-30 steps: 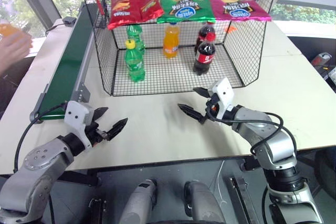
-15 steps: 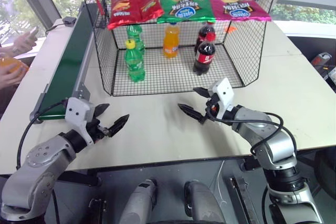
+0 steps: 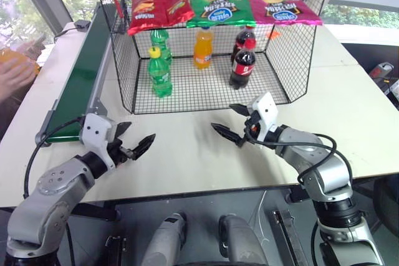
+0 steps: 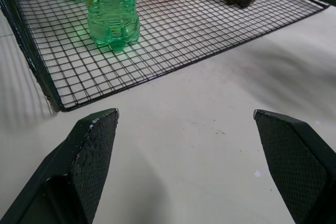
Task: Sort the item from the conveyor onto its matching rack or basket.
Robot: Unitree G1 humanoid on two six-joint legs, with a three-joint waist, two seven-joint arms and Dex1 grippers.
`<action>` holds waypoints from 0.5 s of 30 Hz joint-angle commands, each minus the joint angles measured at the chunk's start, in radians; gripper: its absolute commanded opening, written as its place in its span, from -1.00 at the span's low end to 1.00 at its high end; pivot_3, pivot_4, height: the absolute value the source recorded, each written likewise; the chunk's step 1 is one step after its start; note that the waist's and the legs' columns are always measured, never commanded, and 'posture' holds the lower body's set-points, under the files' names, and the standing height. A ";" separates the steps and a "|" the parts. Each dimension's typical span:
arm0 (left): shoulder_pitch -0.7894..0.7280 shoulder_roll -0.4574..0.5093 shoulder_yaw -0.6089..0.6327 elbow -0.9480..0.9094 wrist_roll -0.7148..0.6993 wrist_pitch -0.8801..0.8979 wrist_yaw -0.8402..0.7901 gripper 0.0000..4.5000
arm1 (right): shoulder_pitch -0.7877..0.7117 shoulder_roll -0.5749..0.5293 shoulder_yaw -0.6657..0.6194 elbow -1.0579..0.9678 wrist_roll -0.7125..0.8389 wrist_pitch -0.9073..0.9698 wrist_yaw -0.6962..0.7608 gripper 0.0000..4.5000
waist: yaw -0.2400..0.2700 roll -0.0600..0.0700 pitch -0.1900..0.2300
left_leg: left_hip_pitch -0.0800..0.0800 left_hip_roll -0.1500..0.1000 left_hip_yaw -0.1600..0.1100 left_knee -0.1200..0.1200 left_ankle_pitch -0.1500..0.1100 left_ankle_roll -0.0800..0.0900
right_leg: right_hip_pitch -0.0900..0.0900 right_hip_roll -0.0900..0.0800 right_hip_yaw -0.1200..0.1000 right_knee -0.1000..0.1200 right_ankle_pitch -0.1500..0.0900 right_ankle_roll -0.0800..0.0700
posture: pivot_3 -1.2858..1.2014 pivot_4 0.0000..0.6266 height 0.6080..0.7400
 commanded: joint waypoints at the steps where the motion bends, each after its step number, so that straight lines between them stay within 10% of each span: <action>1: -0.014 0.000 0.002 -0.034 0.003 -0.007 0.005 0.91 | -0.001 -0.009 -0.020 -0.055 0.019 0.001 0.006 1.00 | 0.000 0.000 0.000 | 0.000 0.000 0.000 0.000 0.000 0.000 | 0.000 0.000 0.000 0.000 0.000 0.000 | 0.03 -0.52 0.98; 15: -0.015 0.006 0.052 -0.042 -0.036 0.042 0.039 0.91 | -0.001 -0.018 -0.016 -0.064 0.025 0.008 0.029 1.00 | 0.000 0.000 0.000 | 0.000 0.000 0.000 0.000 0.000 0.000 | 0.000 0.000 0.000 0.000 0.000 0.000 | 0.03 -0.52 0.98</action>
